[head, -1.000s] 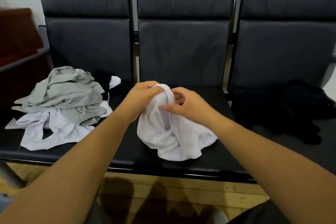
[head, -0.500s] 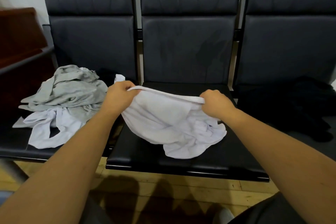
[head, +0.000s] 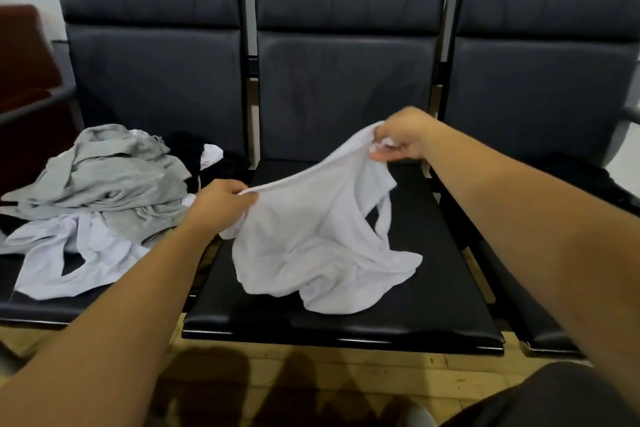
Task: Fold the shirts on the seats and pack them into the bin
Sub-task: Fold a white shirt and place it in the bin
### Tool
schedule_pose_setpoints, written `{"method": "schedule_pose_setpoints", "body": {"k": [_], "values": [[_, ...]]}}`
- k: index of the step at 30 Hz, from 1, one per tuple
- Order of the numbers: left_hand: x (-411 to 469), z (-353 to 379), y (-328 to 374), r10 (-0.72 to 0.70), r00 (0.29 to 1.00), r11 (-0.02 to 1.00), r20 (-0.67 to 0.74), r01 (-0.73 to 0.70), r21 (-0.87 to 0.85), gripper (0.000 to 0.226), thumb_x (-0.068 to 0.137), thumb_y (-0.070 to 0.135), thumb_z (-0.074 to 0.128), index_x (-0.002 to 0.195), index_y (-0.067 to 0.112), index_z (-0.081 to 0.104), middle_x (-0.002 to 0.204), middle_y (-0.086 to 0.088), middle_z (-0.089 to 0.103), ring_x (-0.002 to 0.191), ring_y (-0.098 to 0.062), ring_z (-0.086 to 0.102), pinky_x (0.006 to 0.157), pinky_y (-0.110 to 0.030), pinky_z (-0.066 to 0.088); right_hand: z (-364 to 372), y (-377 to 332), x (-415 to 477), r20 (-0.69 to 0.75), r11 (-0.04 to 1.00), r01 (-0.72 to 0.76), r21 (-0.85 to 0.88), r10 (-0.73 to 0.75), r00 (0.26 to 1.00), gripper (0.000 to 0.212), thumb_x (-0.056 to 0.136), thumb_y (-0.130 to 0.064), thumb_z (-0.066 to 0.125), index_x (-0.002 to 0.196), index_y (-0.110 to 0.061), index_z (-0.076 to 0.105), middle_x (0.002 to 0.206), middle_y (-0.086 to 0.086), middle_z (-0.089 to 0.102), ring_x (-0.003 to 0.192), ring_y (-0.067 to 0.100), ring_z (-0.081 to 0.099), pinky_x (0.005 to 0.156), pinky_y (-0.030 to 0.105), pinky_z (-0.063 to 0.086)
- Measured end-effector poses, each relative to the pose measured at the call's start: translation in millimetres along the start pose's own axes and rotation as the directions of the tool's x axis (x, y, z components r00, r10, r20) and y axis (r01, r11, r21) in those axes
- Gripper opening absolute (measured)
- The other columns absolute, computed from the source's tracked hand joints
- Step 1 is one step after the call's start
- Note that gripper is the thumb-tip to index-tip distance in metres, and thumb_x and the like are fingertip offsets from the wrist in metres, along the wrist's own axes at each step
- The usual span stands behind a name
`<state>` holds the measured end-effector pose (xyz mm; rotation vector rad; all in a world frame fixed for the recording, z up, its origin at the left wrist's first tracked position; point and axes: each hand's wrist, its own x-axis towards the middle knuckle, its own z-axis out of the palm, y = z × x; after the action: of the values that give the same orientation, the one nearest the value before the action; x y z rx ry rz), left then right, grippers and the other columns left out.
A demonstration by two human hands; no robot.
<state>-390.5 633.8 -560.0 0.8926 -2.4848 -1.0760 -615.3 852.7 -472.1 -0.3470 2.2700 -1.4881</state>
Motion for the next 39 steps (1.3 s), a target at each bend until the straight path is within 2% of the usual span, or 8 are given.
{"method": "schedule_pose_setpoints", "body": {"k": [5, 10, 20, 24, 27, 30, 36, 39], "values": [[19, 12, -13, -0.116, 0.993, 0.993, 0.003, 0.116, -0.031, 0.016, 0.098, 0.02, 0.061, 0.098, 0.007, 0.07, 0.09, -0.007, 0.065, 0.091, -0.025, 0.059, 0.073, -0.033, 0.045, 38, 7, 20, 0.021, 0.963, 0.209, -0.171, -0.209, 0.978, 0.063, 0.085, -0.011, 0.076, 0.142, -0.018, 0.048, 0.126, 0.006, 0.056, 0.107, 0.022, 0.061, 0.09, 0.039, 0.057], [37, 15, -41, -0.259, 0.965, 0.96, 0.048, 0.252, 0.121, 0.023, 0.09, 0.013, 0.068, 0.107, -0.002, 0.07, 0.107, -0.016, 0.068, 0.096, -0.031, 0.063, 0.091, -0.043, 0.053, 58, 95, 3, 0.09, 0.767, -0.039, -0.641, 0.126, 0.988, 0.048, 0.09, -0.031, 0.073, 0.125, -0.007, 0.051, 0.116, 0.009, 0.055, 0.097, 0.024, 0.054, 0.081, 0.037, 0.05], [25, 17, -58, -0.439, 0.829, 0.878, 0.347, 0.477, -0.03, 0.014, 0.073, 0.004, 0.075, 0.078, -0.001, 0.063, 0.095, -0.018, 0.069, 0.106, -0.033, 0.07, 0.092, -0.04, 0.058, 68, 133, -16, 0.211, 0.733, -0.068, -0.677, 0.281, 0.936, 0.015, 0.085, -0.02, 0.071, 0.079, -0.011, 0.06, 0.076, 0.003, 0.06, 0.066, 0.015, 0.057, 0.056, 0.024, 0.045], [24, 15, -54, -0.407, 0.869, 0.825, 0.283, 0.482, -0.295, 0.012, 0.101, 0.012, 0.057, 0.112, 0.009, 0.061, 0.118, -0.016, 0.064, 0.102, -0.03, 0.065, 0.07, -0.037, 0.054, 49, 131, -9, 0.185, 0.988, -0.145, -0.057, 0.153, 0.971, 0.014, 0.093, -0.02, 0.065, 0.105, -0.011, 0.066, 0.111, 0.009, 0.067, 0.1, 0.025, 0.065, 0.076, 0.037, 0.056], [25, 10, -51, -0.349, 0.892, 0.688, 0.287, 0.452, -0.568, 0.019, 0.104, 0.013, 0.051, 0.122, 0.012, 0.057, 0.117, -0.012, 0.067, 0.095, -0.025, 0.066, 0.072, -0.039, 0.053, 29, 127, -9, 0.219, 0.85, -0.219, 0.478, 0.126, 0.967, 0.019, 0.101, -0.02, 0.058, 0.118, -0.011, 0.06, 0.12, 0.012, 0.067, 0.101, 0.029, 0.07, 0.071, 0.041, 0.061], [23, 4, -43, -0.317, 0.902, 0.544, 0.294, 0.427, -0.722, 0.022, 0.103, 0.01, 0.05, 0.122, 0.006, 0.06, 0.094, -0.009, 0.075, 0.083, -0.022, 0.07, 0.072, -0.038, 0.053, 19, 130, -5, 0.228, 0.756, -0.33, 0.565, 0.241, 0.943, 0.02, 0.103, -0.022, 0.057, 0.119, -0.011, 0.06, 0.097, 0.009, 0.066, 0.059, 0.015, 0.056, 0.047, 0.024, 0.047], [17, 2, -34, -0.292, 0.879, 0.492, 0.378, 0.477, -0.728, 0.026, 0.1, 0.007, 0.056, 0.124, -0.002, 0.058, 0.114, -0.02, 0.068, 0.107, -0.03, 0.066, 0.084, -0.041, 0.053, 11, 131, 1, 0.521, 0.831, -0.443, 0.337, 0.227, 0.823, 0.029, 0.096, -0.019, 0.068, 0.122, -0.005, 0.066, 0.101, 0.007, 0.072, 0.086, 0.011, 0.065, 0.08, 0.024, 0.054], [24, -3, -44, -0.305, 0.882, 0.552, 0.36, 0.472, -0.688, 0.048, 0.093, -0.004, 0.062, 0.138, -0.006, 0.047, 0.125, -0.024, 0.065, 0.108, -0.033, 0.068, 0.077, -0.041, 0.057, 11, 125, -3, 0.428, 0.961, -0.232, -0.153, 0.276, 0.861, 0.024, 0.086, -0.003, 0.075, 0.11, 0.0, 0.071, 0.115, 0.014, 0.073, 0.103, 0.019, 0.069, 0.091, 0.031, 0.057]]}}
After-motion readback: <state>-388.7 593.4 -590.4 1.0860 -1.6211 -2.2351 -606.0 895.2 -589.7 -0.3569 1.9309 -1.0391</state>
